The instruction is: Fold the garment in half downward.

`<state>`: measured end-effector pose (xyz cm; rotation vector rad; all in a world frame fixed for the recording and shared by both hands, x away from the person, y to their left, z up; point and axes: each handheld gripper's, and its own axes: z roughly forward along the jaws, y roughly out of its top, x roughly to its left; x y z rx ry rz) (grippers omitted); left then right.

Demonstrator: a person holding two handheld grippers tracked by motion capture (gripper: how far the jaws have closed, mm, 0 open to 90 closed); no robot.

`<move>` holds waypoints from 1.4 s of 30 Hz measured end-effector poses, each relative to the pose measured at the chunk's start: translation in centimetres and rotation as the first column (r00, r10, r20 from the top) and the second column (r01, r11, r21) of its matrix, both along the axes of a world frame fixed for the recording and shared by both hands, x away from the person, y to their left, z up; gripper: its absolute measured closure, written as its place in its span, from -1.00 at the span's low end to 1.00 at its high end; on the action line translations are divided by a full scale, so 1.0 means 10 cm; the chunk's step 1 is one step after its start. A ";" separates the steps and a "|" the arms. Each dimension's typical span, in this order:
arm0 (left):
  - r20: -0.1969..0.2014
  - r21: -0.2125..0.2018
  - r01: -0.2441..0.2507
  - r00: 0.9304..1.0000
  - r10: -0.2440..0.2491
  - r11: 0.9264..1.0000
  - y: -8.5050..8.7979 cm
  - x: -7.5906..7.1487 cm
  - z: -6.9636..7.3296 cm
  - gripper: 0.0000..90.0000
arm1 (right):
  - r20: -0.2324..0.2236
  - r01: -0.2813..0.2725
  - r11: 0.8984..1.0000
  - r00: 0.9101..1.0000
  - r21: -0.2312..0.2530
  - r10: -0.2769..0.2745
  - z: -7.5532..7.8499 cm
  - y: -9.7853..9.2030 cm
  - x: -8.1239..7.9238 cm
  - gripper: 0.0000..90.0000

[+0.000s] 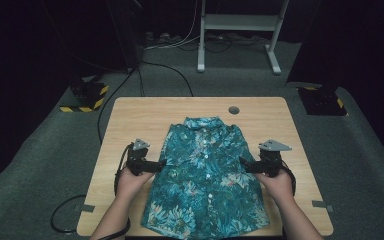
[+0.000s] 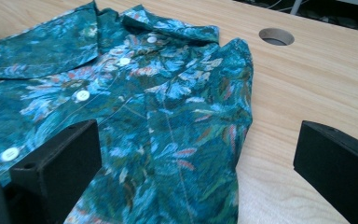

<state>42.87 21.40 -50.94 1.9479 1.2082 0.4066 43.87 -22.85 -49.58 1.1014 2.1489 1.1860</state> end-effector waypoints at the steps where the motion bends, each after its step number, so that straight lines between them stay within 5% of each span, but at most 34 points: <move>1: -0.001 0.002 0.001 1.000 -0.001 1.000 -0.01 0.03 0.00 -0.98 | -0.001 0.000 1.000 1.000 0.001 0.000 0.00 0.00 0.02 -0.99; 19: 0.004 -0.007 -0.016 1.000 0.016 1.000 -0.22 0.43 0.01 -0.95 | -0.043 0.021 1.000 0.999 0.017 -0.020 -0.07 0.05 0.29 -0.97; 42: -0.072 -0.022 -0.050 0.996 0.048 0.999 -0.27 0.95 -0.12 -0.90 | -0.094 0.046 0.999 0.995 0.008 -0.045 -0.10 0.22 0.78 -0.93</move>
